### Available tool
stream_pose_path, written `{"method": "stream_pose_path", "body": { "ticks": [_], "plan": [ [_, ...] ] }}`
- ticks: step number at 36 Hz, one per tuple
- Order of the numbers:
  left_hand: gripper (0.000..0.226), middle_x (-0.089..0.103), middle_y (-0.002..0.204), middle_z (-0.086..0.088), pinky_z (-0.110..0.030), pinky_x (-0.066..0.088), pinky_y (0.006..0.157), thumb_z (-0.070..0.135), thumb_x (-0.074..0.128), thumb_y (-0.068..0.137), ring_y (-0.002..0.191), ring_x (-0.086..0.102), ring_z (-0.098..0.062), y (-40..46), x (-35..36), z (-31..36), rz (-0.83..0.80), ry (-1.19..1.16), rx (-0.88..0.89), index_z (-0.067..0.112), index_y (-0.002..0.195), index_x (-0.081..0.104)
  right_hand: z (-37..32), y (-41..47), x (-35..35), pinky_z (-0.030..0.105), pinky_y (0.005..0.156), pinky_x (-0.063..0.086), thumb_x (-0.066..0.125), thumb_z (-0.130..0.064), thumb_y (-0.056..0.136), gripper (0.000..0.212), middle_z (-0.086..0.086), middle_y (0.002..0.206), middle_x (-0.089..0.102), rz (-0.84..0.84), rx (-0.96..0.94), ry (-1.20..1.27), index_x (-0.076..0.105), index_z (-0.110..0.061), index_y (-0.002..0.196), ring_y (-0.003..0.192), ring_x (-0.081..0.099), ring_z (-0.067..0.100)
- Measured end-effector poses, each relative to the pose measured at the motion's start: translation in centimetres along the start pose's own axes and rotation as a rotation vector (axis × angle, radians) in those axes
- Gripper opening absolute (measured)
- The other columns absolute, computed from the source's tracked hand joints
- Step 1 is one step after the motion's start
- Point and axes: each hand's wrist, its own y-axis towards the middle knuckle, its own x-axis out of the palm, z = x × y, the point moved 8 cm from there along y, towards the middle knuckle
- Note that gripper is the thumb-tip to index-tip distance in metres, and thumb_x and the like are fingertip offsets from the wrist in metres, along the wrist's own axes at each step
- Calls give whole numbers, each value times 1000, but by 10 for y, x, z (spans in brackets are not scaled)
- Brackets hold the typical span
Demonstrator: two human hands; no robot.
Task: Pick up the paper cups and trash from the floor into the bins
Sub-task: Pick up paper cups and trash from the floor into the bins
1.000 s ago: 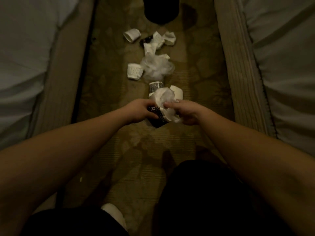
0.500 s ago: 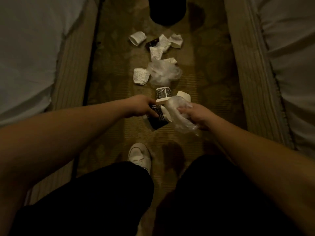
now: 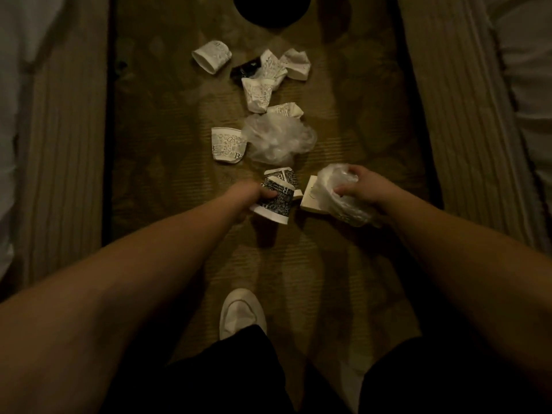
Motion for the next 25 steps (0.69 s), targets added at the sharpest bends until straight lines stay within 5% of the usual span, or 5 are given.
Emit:
{"method": "stream_pose_path", "body": {
  "ticks": [8, 12, 15, 19, 25],
  "plan": [
    [26, 71, 107, -12, -41, 56, 90, 12, 79, 80, 97, 69, -28, 49, 6, 1, 79, 13, 67, 9, 102, 65, 18, 47, 45, 35, 86, 47, 78, -25, 84, 70, 7, 129, 59, 17, 18, 51, 44, -21, 145, 109, 58, 26],
    [60, 69, 116, -10, -46, 55, 95, 21, 86, 74, 103, 67, -28, 60, 9, 4, 129, 82, 81, 11, 127, 62, 27, 59, 51, 38, 93, 47, 75, -35, 84, 63, 5, 124, 63, 82, 38, 1, 51, -25, 141, 110, 59, 27],
    [60, 71, 114, -10, -45, 56, 94, 21, 86, 72, 100, 69, -28, 65, 21, 8, 127, 99, 109, 9, 126, 63, 33, 65, 49, 53, 107, 39, 72, -49, 82, 65, 10, 139, 48, 154, 72, -162, 51, -30, 140, 129, 45, 36],
    [58, 69, 117, -11, -44, 55, 95, 21, 84, 77, 103, 68, -27, 59, 25, 10, 184, 116, 139, 9, 130, 61, 34, 65, 48, 49, 111, 34, 77, -45, 81, 70, 13, 146, 28, 162, 86, -230, 47, -24, 141, 134, 30, 37],
    [64, 63, 129, -9, -42, 54, 94, 16, 81, 80, 110, 64, -27, 46, 13, -3, 204, 22, 125, 10, 137, 53, 42, 69, 50, 37, 88, 49, 81, -33, 80, 68, 8, 132, 54, 49, 70, -49, 49, -15, 138, 115, 56, 29]
  ]
}}
